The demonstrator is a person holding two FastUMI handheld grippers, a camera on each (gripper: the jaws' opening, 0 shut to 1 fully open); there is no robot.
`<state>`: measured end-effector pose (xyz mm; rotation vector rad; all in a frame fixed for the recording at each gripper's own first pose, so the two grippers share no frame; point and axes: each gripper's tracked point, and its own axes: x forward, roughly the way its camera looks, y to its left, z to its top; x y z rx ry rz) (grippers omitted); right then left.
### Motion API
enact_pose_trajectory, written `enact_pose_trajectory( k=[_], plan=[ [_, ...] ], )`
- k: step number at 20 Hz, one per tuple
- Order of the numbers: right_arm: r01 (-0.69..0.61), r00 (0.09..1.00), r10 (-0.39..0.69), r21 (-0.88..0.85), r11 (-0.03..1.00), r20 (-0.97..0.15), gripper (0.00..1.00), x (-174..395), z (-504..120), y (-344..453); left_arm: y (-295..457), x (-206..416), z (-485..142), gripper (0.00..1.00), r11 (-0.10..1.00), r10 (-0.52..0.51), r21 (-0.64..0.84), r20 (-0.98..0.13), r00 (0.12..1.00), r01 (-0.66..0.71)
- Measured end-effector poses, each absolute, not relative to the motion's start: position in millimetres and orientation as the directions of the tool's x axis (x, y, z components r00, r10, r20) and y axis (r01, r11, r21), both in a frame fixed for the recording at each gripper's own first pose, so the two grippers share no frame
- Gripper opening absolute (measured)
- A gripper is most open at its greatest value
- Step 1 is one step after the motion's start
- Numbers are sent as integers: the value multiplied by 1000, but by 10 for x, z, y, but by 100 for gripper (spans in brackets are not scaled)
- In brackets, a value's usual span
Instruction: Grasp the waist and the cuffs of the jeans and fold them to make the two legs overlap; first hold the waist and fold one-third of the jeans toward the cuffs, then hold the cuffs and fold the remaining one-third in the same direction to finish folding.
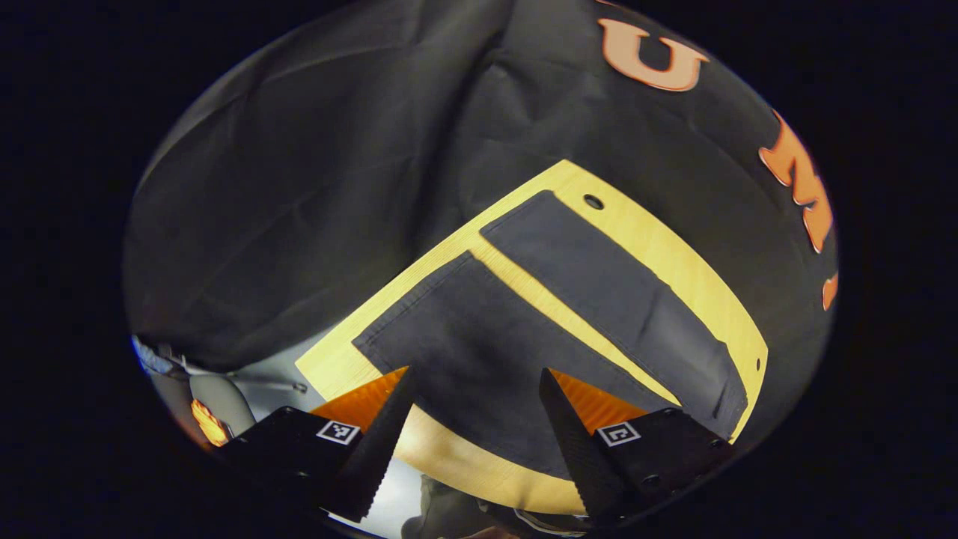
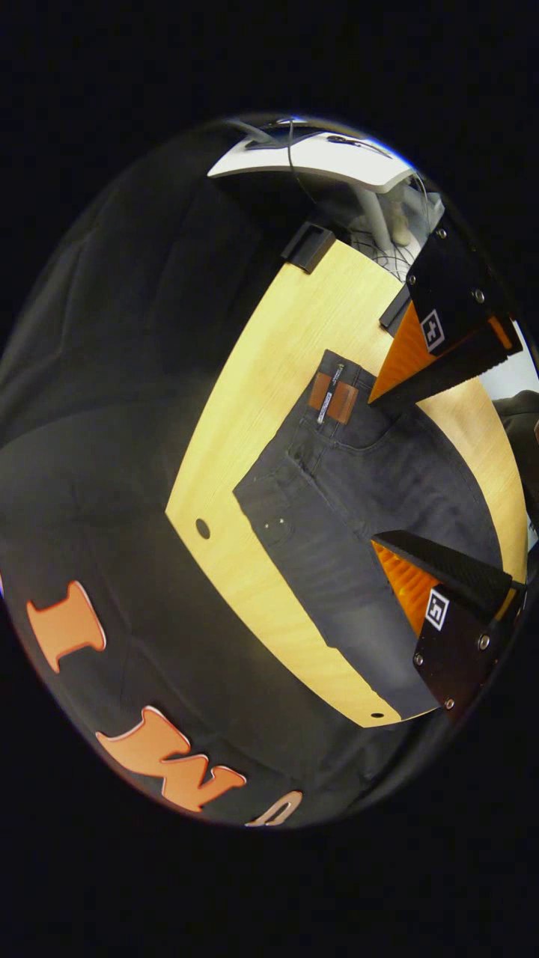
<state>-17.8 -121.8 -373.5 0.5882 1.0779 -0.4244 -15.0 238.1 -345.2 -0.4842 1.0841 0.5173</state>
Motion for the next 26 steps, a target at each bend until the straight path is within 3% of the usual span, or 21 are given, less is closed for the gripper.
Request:
enact_pose_trajectory(
  k=[5, 11, 14, 17, 26],
  plan=[
    [668, 316, 21, 238, 705, -949, 98, -249, -4181, -1417, 2333, -342, -3670, 100, 696, 128, -82, -963, 236, -713],
    [688, 192, 82, 194, 699, -978, 99, -396, -4601, -1443, 2315, -460, -3855, 99, 613, 56, -83, -987, 148, -786],
    [731, 172, 109, 201, 652, -979, 99, -401, -4727, -1356, 2350, -476, -3948, 99, 600, 27, -69, -994, 107, -797],
    [787, 143, 94, 171, 593, -985, 99, -398, -4795, -1344, 2406, -494, -4065, 99, 569, -27, -62, -998, 56, -820],
    [787, 28, 42, 48, 615, -999, 97, -430, -4947, -1342, 2792, -520, -4462, 99, 486, -38, 41, -997, -68, -873]
  ],
)
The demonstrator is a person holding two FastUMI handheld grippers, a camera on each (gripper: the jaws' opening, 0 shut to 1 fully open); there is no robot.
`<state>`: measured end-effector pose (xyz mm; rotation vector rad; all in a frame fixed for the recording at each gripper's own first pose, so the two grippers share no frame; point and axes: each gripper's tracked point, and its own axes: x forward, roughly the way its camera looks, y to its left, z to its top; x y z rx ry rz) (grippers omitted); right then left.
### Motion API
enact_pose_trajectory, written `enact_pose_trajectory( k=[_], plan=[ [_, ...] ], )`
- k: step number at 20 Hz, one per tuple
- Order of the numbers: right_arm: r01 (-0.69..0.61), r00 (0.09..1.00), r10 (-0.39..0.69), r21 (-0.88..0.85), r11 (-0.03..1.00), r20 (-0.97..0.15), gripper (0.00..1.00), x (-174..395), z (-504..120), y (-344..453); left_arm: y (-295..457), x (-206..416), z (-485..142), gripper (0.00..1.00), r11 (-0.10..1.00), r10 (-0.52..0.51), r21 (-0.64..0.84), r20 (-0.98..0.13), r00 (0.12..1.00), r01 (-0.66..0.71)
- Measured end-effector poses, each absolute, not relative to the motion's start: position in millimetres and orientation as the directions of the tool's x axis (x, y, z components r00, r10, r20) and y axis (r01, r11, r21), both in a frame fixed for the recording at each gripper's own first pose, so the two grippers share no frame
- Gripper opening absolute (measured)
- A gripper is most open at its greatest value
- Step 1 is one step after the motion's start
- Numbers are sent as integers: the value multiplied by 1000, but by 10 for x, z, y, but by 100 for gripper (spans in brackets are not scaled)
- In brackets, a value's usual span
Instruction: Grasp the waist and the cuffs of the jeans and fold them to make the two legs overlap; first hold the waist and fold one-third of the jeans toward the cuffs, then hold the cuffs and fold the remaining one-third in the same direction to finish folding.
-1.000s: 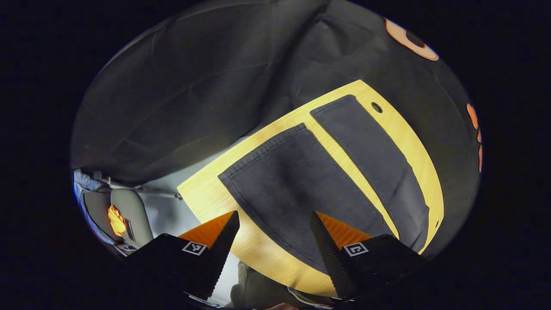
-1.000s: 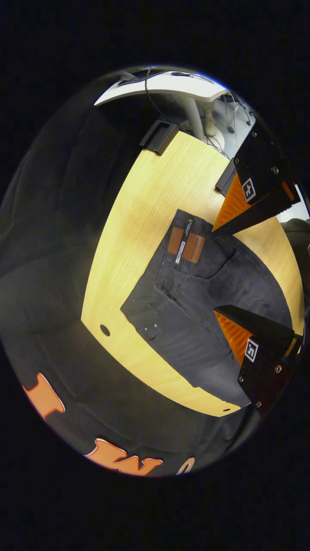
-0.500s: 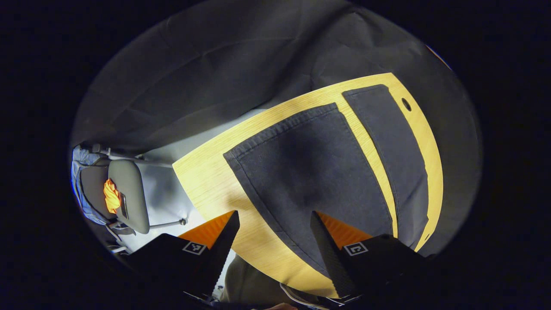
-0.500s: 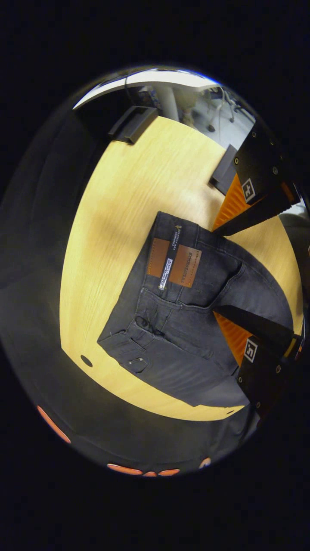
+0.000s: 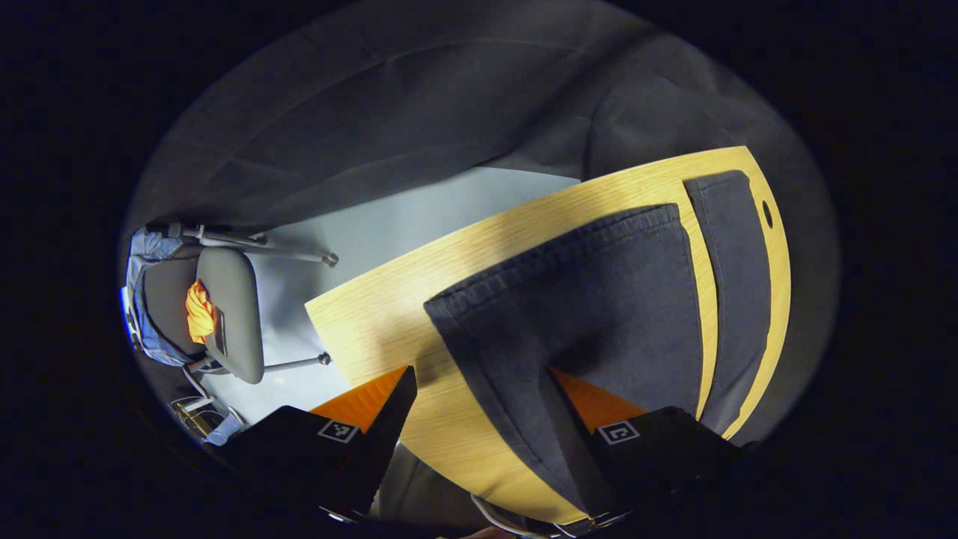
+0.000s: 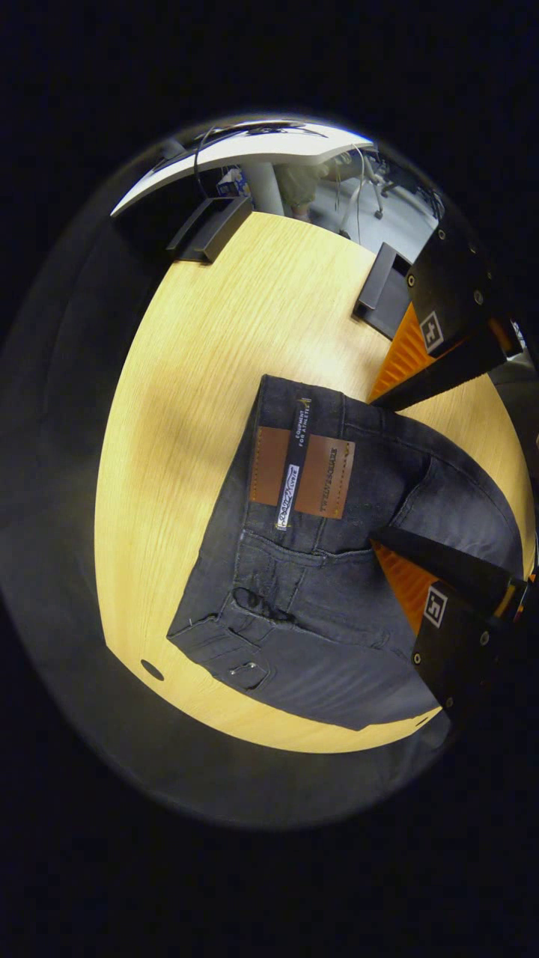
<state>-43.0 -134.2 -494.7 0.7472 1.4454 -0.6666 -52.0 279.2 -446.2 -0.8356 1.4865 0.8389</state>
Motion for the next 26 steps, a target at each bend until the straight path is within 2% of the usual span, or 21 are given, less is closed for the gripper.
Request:
enact_pose_trajectory(
  k=[4, 5, 6, 7, 9, 10, 11, 12, 13, 14, 15, 18, 20, 22, 26],
  plan=[
    [781, -50, -4, -41, 623, -999, 93, -486, -4981, -1377, 2800, -433, -4484, 98, 458, -4, 65, -997, -76, -887],
    [775, -46, -6, -40, 631, -999, 82, -464, -4965, -1369, 2779, -413, -4494, 95, 453, 1, 61, -998, -68, -889],
    [761, -41, -1, -32, 648, -999, 81, -498, -4975, -1391, 2762, -368, -4435, 89, 458, 7, 58, -998, -62, -887],
    [772, -37, -7, -33, 634, -999, 71, -512, -4954, -1421, 2775, -333, -4470, 79, 467, 16, 49, -999, -47, -883],
    [809, 16, 55, 45, 586, -998, 43, -450, -4981, -1382, 2783, -196, -4517, 46, 467, 48, 33, -999, -11, -884],
    [824, 68, 89, 106, 556, -994, 43, -495, -4986, -1408, 2771, -161, -4464, 29, 472, 44, 31, -999, -11, -881],
    [866, 103, 137, 156, 475, -985, 31, -485, -4936, -1373, 2789, -144, -4491, 13, 482, 42, 5, -999, 18, -876],
    [880, 141, 185, 209, 427, -973, 19, -457, -4976, -1386, 2800, -125, -4461, 12, 484, 33, -26, -998, 48, -875],
    [887, 178, 202, 246, 391, -963, 19, -446, -4965, -1385, 2777, -125, -4466, 2, 504, 11, -57, -997, 72, -862],
    [891, 207, 222, 277, 360, -953, 19, -436, -4934, -1400, 2765, -55, -4464, 2, 503, -6, -122, -990, 138, -856],
    [896, 235, 216, 297, 330, -948, 7, -392, -5029, -1372, 2771, -19, -4419, 1, 529, -15, -161, -984, 180, -833],
    [875, 300, 247, 369, 314, -921, 6, -363, -4856, -1354, 2735, 181, -4286, 1, 587, -15, -246, -956, 294, -771],
    [858, 371, 231, 427, 285, -899, 6, -233, -4697, -1400, 2764, 302, -4146, 1, 605, 0, -278, -937, 349, -746],
    [847, 371, 215, 424, 320, -903, 6, -197, -4638, -1397, 2737, 400, -4019, 1, 586, -9, -321, -921, 390, -744],
    [793, 438, 230, 494, 358, -869, 6, 82, -4350, -1312, 2649, 620, -3743, 1, 610, -17, -374, -888, 460, -699]
  ],
)
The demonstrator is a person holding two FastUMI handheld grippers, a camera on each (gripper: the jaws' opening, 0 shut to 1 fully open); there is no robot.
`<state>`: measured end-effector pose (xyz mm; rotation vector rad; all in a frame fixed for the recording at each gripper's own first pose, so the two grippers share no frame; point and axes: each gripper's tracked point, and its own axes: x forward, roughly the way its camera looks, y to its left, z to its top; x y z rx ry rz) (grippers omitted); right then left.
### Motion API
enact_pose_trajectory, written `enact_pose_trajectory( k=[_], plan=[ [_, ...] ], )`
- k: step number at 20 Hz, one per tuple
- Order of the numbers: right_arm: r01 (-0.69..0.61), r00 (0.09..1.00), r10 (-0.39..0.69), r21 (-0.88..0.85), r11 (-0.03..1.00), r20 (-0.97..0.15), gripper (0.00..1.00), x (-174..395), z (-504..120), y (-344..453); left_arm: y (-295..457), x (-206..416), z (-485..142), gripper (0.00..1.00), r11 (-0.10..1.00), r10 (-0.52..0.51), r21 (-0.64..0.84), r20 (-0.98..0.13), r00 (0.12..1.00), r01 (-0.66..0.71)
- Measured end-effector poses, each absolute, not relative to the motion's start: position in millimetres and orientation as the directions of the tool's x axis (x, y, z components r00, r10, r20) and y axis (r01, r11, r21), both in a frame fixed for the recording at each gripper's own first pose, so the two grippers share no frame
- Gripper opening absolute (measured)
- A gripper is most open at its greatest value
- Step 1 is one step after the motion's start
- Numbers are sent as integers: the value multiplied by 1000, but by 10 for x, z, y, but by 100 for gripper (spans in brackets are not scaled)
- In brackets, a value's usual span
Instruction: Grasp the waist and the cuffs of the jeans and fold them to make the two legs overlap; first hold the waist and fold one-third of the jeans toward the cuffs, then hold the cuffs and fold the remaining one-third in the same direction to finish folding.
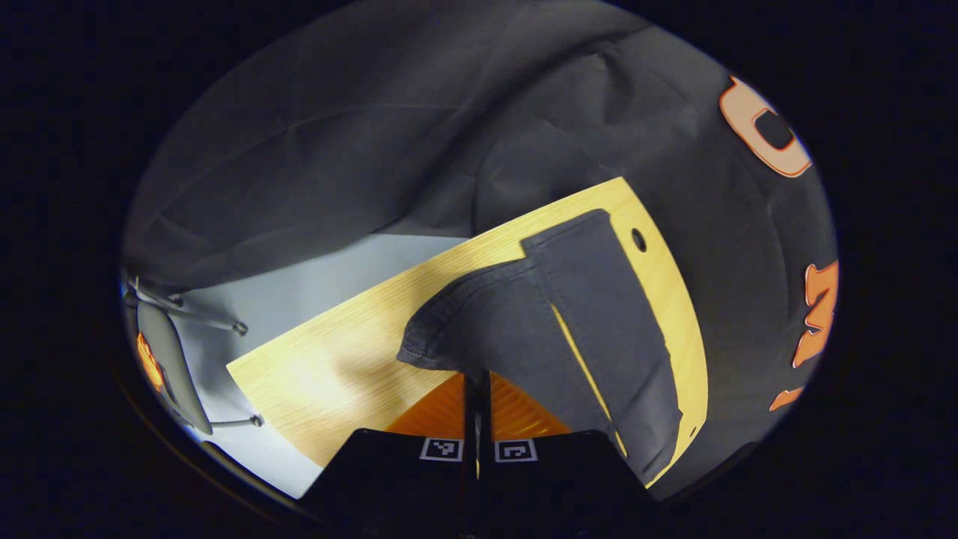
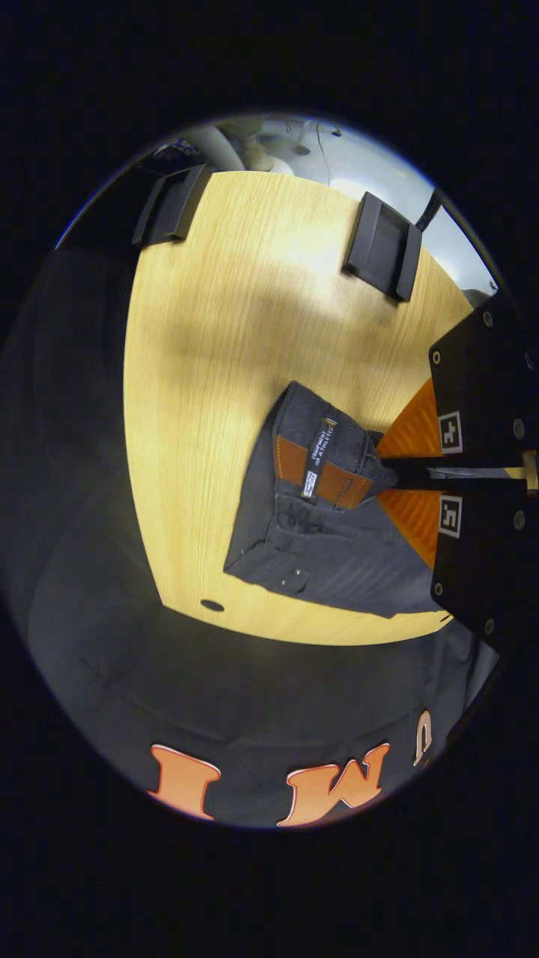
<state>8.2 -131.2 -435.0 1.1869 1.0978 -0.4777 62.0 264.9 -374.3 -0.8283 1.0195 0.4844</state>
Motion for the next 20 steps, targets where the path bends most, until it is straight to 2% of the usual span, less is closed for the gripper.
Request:
enact_pose_trajectory(
  k=[1, 2, 3, 5, 11, 20],
  plan=[
    [790, 454, 225, 506, 346, -862, 6, 170, -4328, -1320, 2608, 708, -3662, 1, 613, -23, -390, -878, 478, -687],
    [782, 461, 239, 519, 346, -854, 10, 211, -4293, -1278, 2583, 784, -3587, 1, 616, -25, -404, -868, 496, -676],
    [780, 459, 234, 514, 356, -857, 6, 229, -4270, -1277, 2557, 857, -3537, 1, 626, -27, -412, -860, 510, -662],
    [781, 433, 208, 480, 398, -877, 6, 228, -4268, -1307, 2510, 987, -3462, 1, 643, -26, -416, -851, 524, -643],
    [755, 483, 171, 507, 416, -859, 6, 691, -3978, -1335, 2545, 1457, -3239, 1, 658, 5, -421, -826, 563, -624],
    [755, 515, 185, 545, 366, -837, 6, 1214, -3824, -1309, 2583, 2277, -3353, 1, 699, 8, -383, -841, 542, -604]
  ],
)
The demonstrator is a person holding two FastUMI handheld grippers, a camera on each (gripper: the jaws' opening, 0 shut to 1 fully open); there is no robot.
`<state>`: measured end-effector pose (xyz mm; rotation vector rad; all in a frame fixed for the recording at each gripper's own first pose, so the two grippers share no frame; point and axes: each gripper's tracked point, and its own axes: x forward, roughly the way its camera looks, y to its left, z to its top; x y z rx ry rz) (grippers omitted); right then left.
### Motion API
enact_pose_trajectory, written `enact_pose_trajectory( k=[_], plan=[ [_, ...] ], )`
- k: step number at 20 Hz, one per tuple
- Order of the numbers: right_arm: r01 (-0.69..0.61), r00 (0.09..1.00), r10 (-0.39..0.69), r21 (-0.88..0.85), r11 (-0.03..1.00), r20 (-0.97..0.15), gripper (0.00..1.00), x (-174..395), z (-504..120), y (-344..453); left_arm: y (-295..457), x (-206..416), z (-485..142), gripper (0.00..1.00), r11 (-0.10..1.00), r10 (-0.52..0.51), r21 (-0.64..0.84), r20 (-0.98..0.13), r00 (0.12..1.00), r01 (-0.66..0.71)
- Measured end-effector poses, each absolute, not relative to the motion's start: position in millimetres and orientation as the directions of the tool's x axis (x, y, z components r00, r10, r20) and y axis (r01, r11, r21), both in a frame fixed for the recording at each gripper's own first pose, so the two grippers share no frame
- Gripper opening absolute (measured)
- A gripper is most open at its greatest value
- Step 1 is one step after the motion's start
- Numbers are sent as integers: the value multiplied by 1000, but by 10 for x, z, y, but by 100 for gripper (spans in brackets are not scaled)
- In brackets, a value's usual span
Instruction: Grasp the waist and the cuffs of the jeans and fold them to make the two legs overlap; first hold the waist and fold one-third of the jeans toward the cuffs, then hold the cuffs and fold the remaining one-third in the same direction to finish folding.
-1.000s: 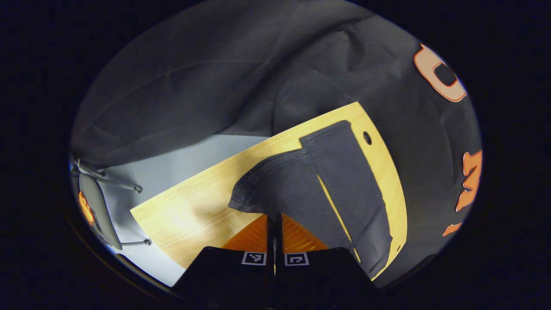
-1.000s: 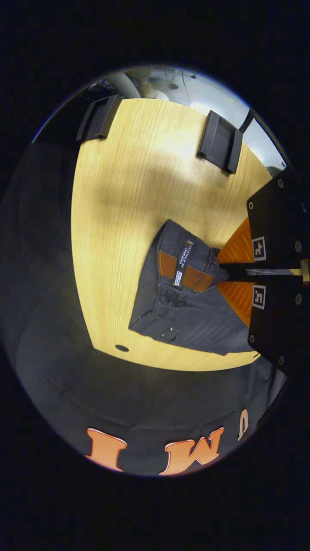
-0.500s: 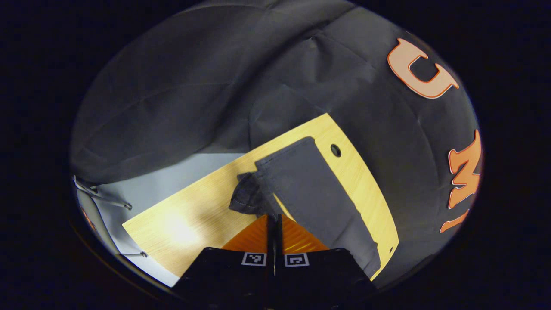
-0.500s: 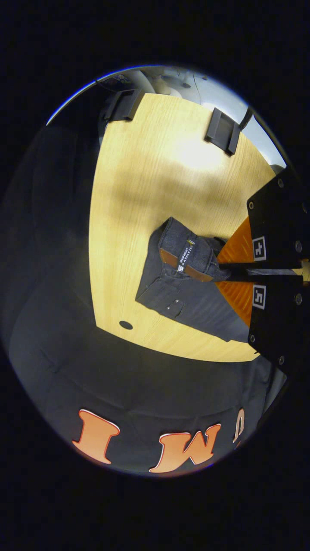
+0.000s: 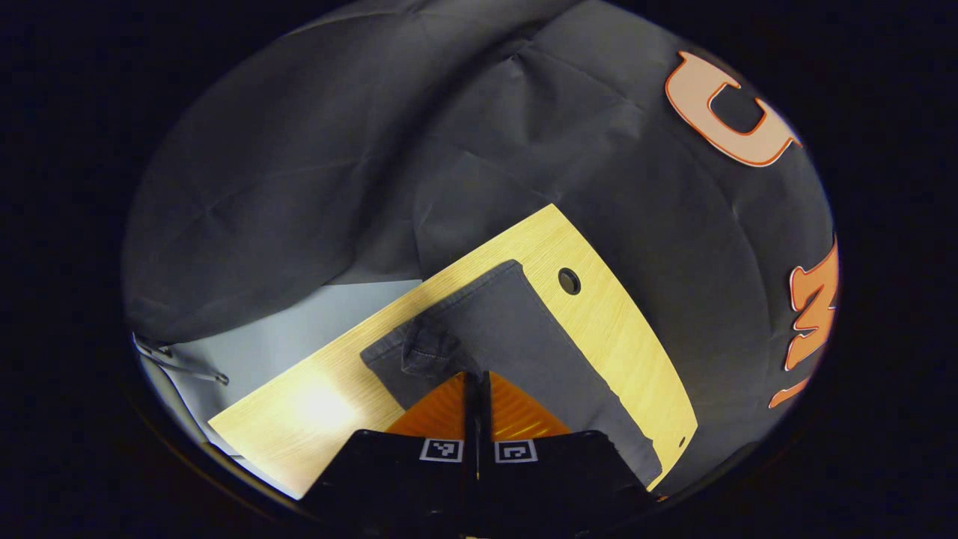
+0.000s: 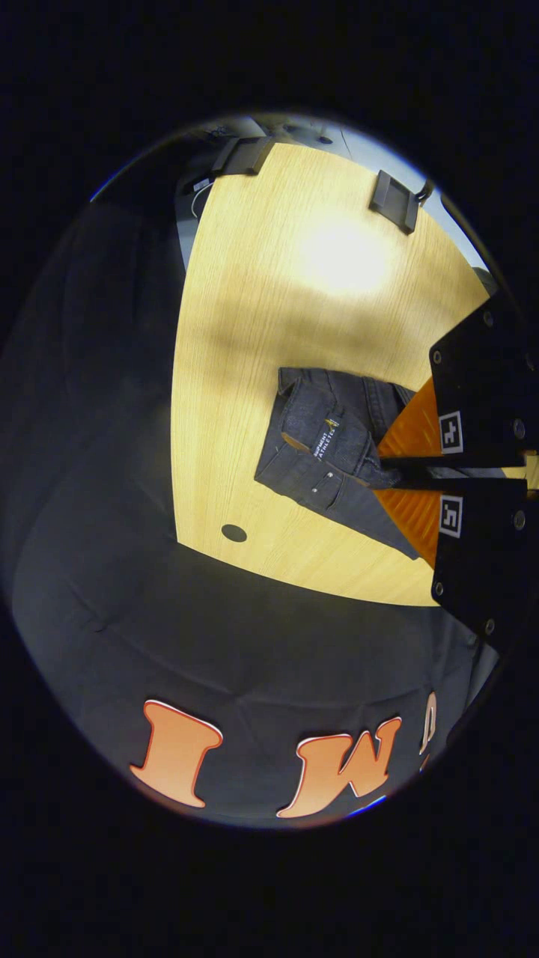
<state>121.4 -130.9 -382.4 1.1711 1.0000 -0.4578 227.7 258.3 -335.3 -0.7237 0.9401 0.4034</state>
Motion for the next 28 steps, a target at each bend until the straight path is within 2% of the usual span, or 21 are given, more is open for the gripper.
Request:
enact_pose_trajectory(
  k=[8, 16, 18, 20, 21, 22, 23, 24, 25, 26, 27, 28],
  plan=[
    [756, 513, 192, 546, 360, -837, 6, 1654, -3934, -1291, 2588, 3044, -3464, 1, 740, 1, -358, -846, 533, -569],
    [758, 454, 230, 509, 407, -861, 6, 2263, -4257, -1072, 2442, 3627, -3763, 1, 783, 40, -290, -859, 510, -550],
    [792, 429, 223, 483, 373, -875, 6, 2361, -4366, -1062, 2413, 3659, -3805, 1, 792, 43, -277, -864, 501, -544],
    [800, 428, 228, 484, 355, -874, 7, 2435, -4460, -1010, 2335, 3637, -3778, 6, 797, 21, -285, -869, 495, -533],
    [790, 437, 230, 494, 363, -869, 11, 2471, -4484, -996, 2341, 3615, -3791, 8, 798, 24, -277, -872, 488, -535],
    [776, 459, 233, 515, 365, -857, 14, 2521, -4450, -975, 2379, 3651, -3732, 14, 801, 34, -281, -860, 509, -528],
    [762, 484, 230, 535, 364, -845, 25, 2565, -4399, -990, 2401, 3675, -3688, 24, 805, 40, -284, -850, 525, -521],
    [746, 507, 228, 555, 368, -831, 24, 2601, -4356, -994, 2389, 3727, -3525, 30, 811, 38, -305, -825, 564, -500],
    [735, 519, 222, 564, 376, -825, 49, 2598, -4305, -1004, 2405, 3770, -3367, 52, 822, 44, -301, -812, 582, -483],
    [729, 520, 214, 560, 393, -827, 46, 2559, -4287, -1026, 2346, 3770, -3356, 75, 833, 47, -299, -799, 599, -465],
    [728, 513, 196, 544, 417, -836, 68, 2500, -4293, -1076, 2344, 3764, -3287, 97, 839, 51, -300, -788, 614, -455],
    [724, 506, 176, 526, 447, -845, 72, 2432, -4310, -1131, 2322, 3759, -3222, 98, 842, 44, -310, -775, 631, -441]
  ],
)
